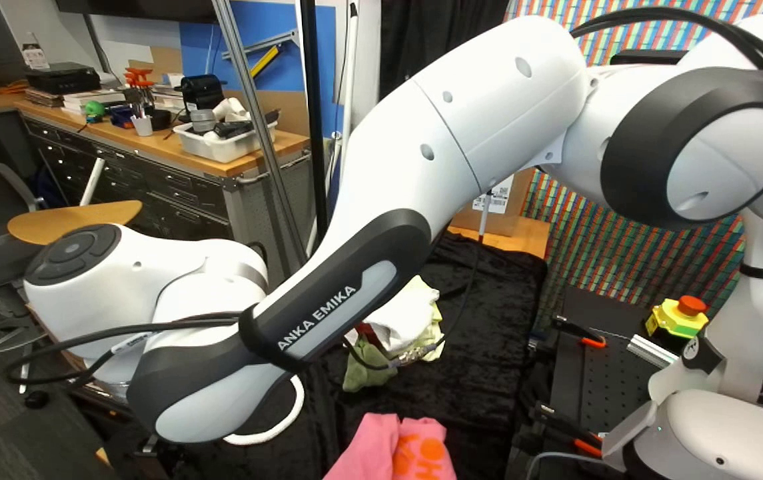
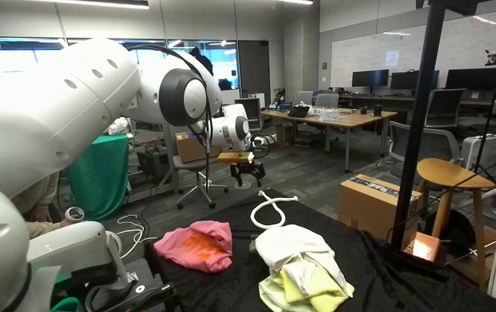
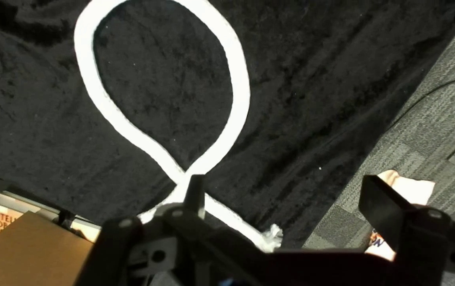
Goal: Pile all the objects on the table
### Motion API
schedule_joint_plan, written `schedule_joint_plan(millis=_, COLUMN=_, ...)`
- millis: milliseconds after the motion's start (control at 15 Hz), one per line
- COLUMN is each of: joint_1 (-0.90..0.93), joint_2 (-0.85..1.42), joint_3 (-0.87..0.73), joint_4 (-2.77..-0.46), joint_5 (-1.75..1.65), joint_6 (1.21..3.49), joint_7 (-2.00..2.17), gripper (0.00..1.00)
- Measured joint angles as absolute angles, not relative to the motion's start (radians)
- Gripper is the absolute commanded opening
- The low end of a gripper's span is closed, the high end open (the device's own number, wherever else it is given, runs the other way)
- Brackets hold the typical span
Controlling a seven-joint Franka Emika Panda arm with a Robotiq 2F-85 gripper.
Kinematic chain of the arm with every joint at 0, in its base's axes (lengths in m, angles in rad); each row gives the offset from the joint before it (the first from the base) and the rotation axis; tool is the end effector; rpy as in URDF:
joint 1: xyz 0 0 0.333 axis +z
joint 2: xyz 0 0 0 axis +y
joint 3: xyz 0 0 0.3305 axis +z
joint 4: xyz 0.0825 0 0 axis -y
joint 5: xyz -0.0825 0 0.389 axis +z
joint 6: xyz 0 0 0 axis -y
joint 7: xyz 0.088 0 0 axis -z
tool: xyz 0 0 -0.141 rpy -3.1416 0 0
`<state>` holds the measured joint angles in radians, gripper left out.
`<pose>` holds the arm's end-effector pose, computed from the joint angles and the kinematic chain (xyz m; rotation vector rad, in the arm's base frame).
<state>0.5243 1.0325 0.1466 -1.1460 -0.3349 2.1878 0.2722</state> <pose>0.6462 0.4454 0.1426 2.9141 0.7724 0.1304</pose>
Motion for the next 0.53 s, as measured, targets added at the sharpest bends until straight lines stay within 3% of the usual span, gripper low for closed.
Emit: schedule_joint_plan(millis=533, joint_1=0.525, joint_2=1.095, joint_3=0.146, joint_4=-1.124, joint_5=-0.325, joint_6=2.224, joint_7=0.272, gripper=1.0)
